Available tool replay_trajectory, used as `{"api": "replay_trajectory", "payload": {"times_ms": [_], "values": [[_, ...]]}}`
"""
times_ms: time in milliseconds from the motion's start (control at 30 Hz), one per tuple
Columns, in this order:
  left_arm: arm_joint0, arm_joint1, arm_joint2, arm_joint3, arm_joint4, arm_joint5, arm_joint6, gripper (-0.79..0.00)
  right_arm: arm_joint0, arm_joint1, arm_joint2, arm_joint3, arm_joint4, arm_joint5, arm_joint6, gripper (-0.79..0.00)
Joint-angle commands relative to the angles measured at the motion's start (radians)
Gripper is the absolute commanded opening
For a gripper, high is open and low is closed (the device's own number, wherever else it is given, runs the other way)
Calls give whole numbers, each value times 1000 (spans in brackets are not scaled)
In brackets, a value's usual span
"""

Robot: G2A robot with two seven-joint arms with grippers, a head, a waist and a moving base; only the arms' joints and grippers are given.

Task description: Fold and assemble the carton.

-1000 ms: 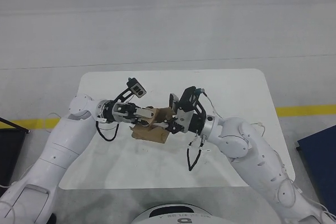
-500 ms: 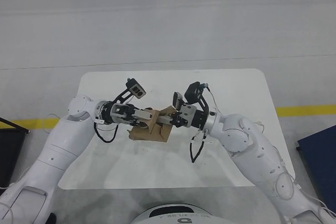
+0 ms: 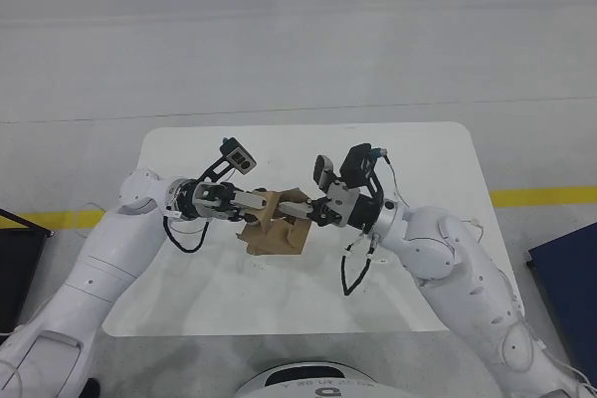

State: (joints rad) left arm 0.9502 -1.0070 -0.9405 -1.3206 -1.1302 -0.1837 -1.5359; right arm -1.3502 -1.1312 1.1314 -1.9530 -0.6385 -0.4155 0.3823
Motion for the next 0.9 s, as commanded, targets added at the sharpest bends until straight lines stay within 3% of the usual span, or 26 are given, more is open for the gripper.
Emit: {"api": "replay_trajectory", "payload": {"times_ms": [0,267,433,567,733,867], "values": [[2,2,-3,6,-5,-3,0,-785,-33,5,38,-42,-8,-1,-28,0],[12,10,-17,23,-19,-9,0,-785,-211,28,212,-176,-69,-13,-112,0],[6,11,-26,59,0,-9,0,-785,-305,45,263,-290,-254,-158,-94,0],[-1,5,-17,60,18,-11,0,-785,-349,48,237,-334,-352,-161,-68,0],[-7,-4,-8,60,23,-10,0,-785,-330,42,145,-315,-431,-123,-68,-3],[-8,-7,-8,64,31,-7,0,-785,-297,40,95,-301,-460,-162,-77,-62]]}}
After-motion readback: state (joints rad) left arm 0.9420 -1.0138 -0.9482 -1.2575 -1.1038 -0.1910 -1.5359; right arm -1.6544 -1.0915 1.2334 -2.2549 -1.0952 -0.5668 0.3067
